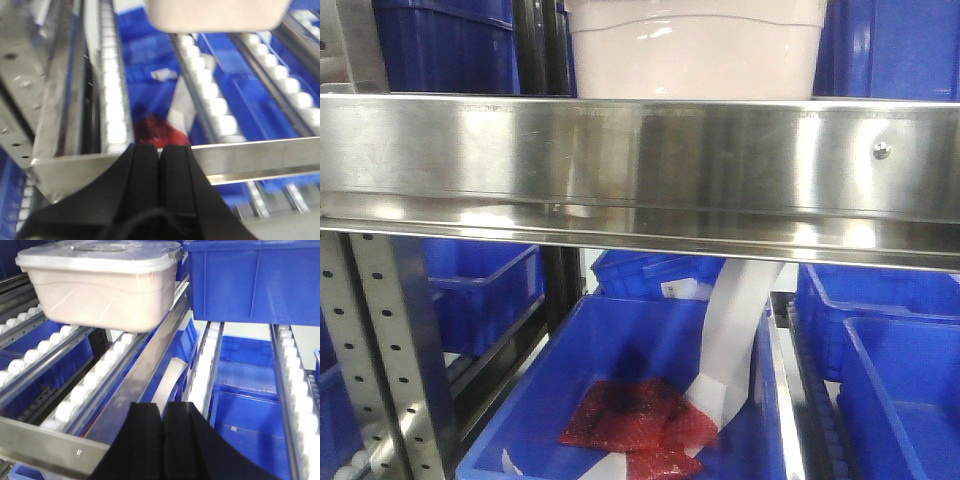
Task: Grab white bin and place on right shelf
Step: 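Lower the bin onto the roller shelf and open both grippers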
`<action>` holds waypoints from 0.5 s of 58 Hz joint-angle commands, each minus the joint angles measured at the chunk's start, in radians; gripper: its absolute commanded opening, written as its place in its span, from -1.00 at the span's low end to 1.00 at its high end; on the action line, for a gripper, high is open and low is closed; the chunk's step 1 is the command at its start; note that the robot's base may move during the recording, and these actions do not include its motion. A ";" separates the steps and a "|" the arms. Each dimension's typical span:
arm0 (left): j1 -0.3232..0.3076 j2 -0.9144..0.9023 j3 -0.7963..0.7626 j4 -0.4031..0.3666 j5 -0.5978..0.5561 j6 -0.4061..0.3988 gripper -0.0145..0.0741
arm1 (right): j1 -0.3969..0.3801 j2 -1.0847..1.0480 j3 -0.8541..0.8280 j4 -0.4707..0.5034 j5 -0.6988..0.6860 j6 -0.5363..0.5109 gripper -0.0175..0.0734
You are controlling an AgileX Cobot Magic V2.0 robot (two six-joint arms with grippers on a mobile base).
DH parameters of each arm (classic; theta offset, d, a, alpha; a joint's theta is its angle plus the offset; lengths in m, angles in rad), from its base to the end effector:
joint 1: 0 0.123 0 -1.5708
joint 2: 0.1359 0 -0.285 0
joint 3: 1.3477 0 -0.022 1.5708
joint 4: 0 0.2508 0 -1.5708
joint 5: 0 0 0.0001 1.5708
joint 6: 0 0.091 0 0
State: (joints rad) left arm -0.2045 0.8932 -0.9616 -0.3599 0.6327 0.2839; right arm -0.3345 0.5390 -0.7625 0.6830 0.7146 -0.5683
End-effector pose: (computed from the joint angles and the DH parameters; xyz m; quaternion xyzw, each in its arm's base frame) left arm 0.1701 -0.0547 0.3893 0.1370 0.8319 -0.1450 0.5178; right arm 0.0965 0.0063 0.3756 -0.0021 0.7915 0.0638 0.6078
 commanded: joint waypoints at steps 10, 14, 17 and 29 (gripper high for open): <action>-0.007 -0.227 0.292 -0.022 -0.349 -0.008 -0.94 | 0.018 -0.208 0.136 0.028 -0.148 -0.022 -0.45; -0.007 -0.280 0.354 -0.022 -0.393 -0.008 -0.94 | 0.017 -0.277 0.168 0.028 -0.159 -0.029 -0.45; -0.007 -0.318 0.393 -0.022 -0.425 -0.008 -0.94 | 0.017 -0.329 0.184 0.028 -0.159 -0.029 -0.45; -0.007 -0.408 0.448 -0.022 -0.479 -0.008 -0.94 | 0.017 -0.456 0.200 0.030 -0.157 -0.029 -0.45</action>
State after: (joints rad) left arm -0.2045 0.4990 -0.4896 -0.3616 0.2652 0.2808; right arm -0.3184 0.0934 -0.5394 0.6830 0.6433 -0.5837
